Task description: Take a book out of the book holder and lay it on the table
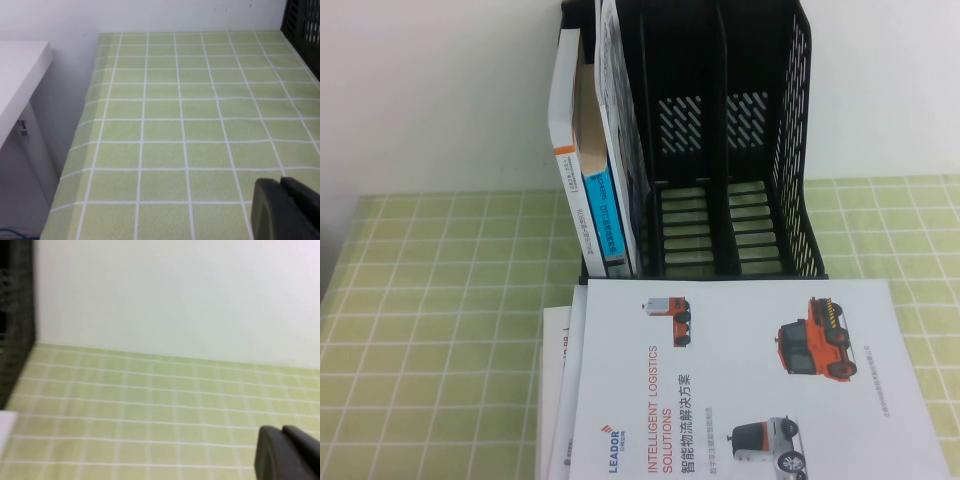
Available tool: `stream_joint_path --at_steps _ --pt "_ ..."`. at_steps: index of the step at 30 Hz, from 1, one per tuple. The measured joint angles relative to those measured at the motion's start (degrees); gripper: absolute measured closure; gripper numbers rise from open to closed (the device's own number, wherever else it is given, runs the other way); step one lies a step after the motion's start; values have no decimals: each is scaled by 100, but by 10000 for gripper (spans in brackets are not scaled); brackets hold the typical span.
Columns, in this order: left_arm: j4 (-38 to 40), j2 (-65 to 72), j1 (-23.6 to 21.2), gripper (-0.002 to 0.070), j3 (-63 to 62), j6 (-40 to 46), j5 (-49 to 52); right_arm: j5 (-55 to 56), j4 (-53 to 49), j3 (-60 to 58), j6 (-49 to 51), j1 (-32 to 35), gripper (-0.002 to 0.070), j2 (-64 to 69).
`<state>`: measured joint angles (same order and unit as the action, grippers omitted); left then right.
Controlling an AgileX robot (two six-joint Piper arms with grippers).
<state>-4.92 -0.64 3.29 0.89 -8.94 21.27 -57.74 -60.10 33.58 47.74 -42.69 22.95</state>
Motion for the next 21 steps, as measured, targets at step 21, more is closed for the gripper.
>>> stream_joint_path --at_steps 21 --pt "0 0 0 677 3 0 -16 2462 1475 -158 -803 1621 678 19"
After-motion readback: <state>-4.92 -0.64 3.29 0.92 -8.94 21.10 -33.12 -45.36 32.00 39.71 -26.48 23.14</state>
